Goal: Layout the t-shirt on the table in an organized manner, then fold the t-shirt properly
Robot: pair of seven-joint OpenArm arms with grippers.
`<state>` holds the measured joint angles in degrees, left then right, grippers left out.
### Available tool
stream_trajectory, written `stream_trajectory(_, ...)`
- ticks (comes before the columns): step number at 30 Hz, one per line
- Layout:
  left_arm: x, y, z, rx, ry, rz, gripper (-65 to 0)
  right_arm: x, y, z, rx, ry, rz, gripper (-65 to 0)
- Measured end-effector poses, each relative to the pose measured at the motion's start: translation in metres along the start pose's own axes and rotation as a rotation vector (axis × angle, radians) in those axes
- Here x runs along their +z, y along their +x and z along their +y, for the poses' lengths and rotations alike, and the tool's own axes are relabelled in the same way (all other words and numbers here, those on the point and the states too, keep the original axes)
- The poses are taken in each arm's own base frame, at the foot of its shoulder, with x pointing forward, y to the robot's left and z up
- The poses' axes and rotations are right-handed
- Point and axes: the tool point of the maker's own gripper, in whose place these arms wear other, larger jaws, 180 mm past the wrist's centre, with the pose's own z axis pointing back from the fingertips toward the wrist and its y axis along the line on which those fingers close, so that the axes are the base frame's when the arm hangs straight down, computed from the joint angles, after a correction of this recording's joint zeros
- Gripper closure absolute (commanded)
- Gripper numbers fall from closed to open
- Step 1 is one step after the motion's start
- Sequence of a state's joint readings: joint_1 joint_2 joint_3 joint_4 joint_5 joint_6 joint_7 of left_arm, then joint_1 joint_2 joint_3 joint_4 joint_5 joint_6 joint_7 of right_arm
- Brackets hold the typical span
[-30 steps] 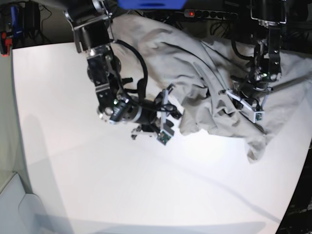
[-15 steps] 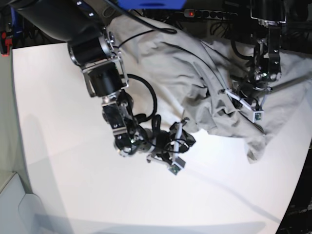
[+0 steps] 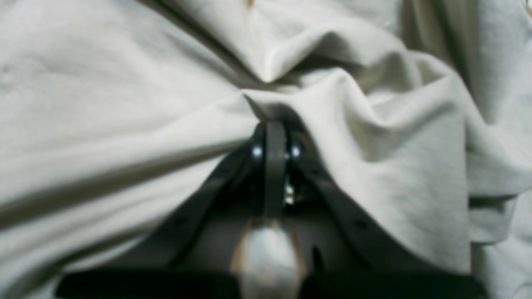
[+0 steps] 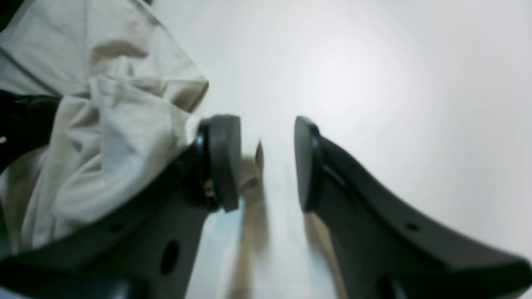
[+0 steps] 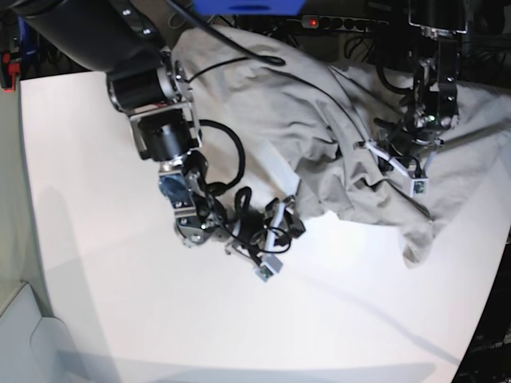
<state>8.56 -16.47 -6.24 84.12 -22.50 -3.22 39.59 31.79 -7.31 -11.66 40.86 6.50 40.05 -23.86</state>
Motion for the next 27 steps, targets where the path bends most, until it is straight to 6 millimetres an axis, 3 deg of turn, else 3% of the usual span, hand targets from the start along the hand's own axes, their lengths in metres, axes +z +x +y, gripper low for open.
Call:
stream_trajectory(8,0.000,0.000,-0.001,0.001,-0.001,0.000,-0.1,0.001,-0.032,0.002,-0.037,0.000,0.042,-20.0)
stream_trajectory(27,0.000,0.000,-0.001,0.002,-0.002,0.001,-0.1,-0.006,-0.026,0.014,-0.040,0.024,0.030,-19.6)
